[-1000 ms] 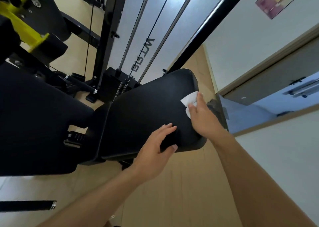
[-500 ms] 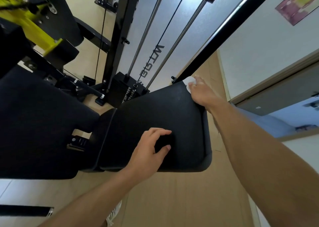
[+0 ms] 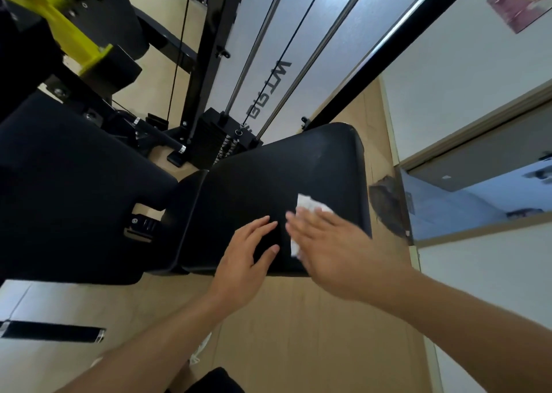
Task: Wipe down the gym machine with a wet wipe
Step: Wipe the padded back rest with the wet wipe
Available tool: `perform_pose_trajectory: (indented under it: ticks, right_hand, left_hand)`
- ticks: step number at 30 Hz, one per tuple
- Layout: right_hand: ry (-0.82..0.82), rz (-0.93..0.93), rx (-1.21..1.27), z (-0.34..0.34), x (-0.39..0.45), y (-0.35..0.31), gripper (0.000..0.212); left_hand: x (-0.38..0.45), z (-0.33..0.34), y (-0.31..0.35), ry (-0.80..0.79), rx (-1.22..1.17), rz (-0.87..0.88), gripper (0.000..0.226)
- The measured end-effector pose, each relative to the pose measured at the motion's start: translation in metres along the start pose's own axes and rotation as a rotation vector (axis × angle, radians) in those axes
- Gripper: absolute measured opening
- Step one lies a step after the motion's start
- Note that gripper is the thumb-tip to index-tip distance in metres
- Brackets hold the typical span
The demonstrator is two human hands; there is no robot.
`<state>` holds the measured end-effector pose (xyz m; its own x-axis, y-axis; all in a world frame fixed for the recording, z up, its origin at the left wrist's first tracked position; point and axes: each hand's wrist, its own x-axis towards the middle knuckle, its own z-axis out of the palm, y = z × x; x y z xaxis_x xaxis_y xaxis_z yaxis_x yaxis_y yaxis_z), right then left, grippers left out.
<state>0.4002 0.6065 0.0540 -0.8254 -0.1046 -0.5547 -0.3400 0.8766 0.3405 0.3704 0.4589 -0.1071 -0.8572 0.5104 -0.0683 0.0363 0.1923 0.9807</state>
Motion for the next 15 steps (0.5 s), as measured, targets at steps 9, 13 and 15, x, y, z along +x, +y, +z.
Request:
perform_pose_trajectory:
  ticks: [9,13,15]
  right_hand:
    - [-0.046,0.419,0.008,-0.028,0.040,0.075,0.063]
    - [-0.074,0.422,0.069,-0.018,0.093,0.048,0.073]
    - [-0.113,0.297,0.074,-0.008,0.100,0.006,0.072]
  left_hand:
    - [-0.011,-0.017,-0.004,-0.156,-0.017,-0.059,0.053]
    - [-0.023,-0.026,-0.016,-0.182,0.018,-0.072,0.054]
    - [-0.028,-0.032,-0.029,-0.196,0.029,-0.106,0.053]
